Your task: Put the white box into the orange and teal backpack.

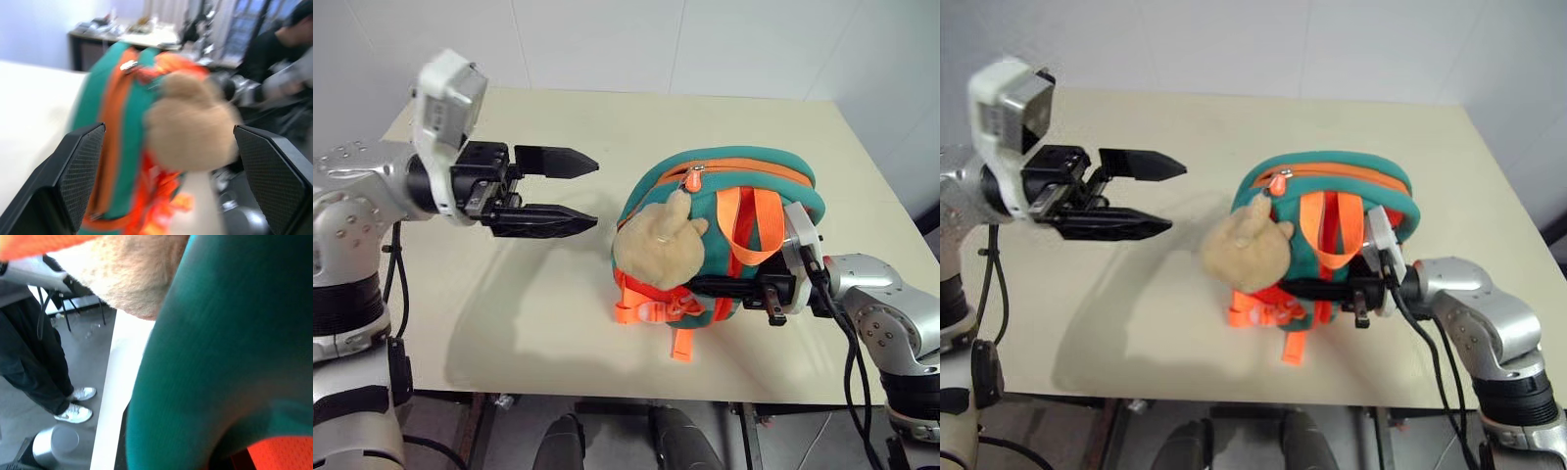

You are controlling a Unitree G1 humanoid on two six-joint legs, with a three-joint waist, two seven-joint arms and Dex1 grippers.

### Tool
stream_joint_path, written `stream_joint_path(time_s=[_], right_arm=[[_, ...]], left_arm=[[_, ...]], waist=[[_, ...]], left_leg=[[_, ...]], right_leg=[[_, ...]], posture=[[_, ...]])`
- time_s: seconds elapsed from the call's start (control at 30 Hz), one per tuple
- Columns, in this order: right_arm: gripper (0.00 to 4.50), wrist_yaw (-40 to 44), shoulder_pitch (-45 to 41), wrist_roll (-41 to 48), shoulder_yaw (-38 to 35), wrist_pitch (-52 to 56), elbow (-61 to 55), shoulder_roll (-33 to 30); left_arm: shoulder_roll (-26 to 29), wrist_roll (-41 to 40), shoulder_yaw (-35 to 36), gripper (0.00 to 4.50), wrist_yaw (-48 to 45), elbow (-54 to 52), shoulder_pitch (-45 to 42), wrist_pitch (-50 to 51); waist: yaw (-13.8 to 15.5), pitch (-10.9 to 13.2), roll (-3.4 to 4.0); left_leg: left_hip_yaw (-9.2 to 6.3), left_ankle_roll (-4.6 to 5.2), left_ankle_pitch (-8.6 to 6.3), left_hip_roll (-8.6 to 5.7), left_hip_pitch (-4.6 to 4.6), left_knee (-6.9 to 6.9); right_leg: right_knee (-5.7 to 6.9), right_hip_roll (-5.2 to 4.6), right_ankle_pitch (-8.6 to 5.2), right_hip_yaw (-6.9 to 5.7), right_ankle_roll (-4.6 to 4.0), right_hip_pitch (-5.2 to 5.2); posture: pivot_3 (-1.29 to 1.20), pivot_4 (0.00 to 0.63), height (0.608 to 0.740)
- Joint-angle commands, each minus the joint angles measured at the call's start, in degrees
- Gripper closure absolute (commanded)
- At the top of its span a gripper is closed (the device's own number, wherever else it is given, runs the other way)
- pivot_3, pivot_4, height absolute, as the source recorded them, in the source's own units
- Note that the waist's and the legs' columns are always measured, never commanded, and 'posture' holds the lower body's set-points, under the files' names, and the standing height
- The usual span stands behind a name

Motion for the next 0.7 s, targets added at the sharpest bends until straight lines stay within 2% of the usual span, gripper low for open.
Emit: stream_joint_path(time_s=[0.03, 0.23, 0.37, 0.7], right_arm=[[4.50, -0.12, 0.50, 2.11, -2.99, -2.54, -0.86, 1.55], [4.50, -1.71, 2.09, 1.46, -4.39, -7.19, -1.70, 5.47], [4.50, -2.95, 3.72, 1.68, -4.35, -7.75, -3.39, 6.33], [4.50, -4.84, 5.47, 0.88, -4.37, -8.35, -4.40, 6.26]], left_arm=[[-1.61, -7.62, 2.21, 0.03, 6.97, -5.75, 1.74, 3.67], [-4.29, -9.44, -0.14, 0.03, 17.27, -8.45, 3.64, 4.13], [-4.45, -6.67, -3.72, 0.03, 19.30, -8.58, 3.70, 2.37], [-9.42, -4.56, -9.00, 0.03, 23.07, -7.28, 0.36, -0.08]], waist=[[0.14, 0.00, 0.00], [0.02, 0.00, 0.00], [0.00, 0.00, 0.00], [0.15, 0.00, 0.00]], left_leg=[[-0.03, 0.00, 0.00, 0.00, 0.00, 0.02], [-0.03, -0.01, 0.01, -0.02, 0.04, 0.05], [0.00, -0.02, 0.02, -0.02, 0.07, 0.01], [0.00, -0.02, 0.01, -0.04, 0.06, -0.01]], right_leg=[[0.01, 0.00, 0.00, -0.01, 0.00, 0.01], [0.01, 0.00, 0.05, 0.01, 0.07, 0.05], [0.00, 0.00, 0.05, 0.04, 0.06, 0.05], [-0.07, 0.00, 0.04, 0.04, 0.06, 0.06]], posture=[[0.00, 0.150, 0.740], [0.00, 0.150, 0.740], [0.00, 0.150, 0.740], [0.00, 0.150, 0.740]])
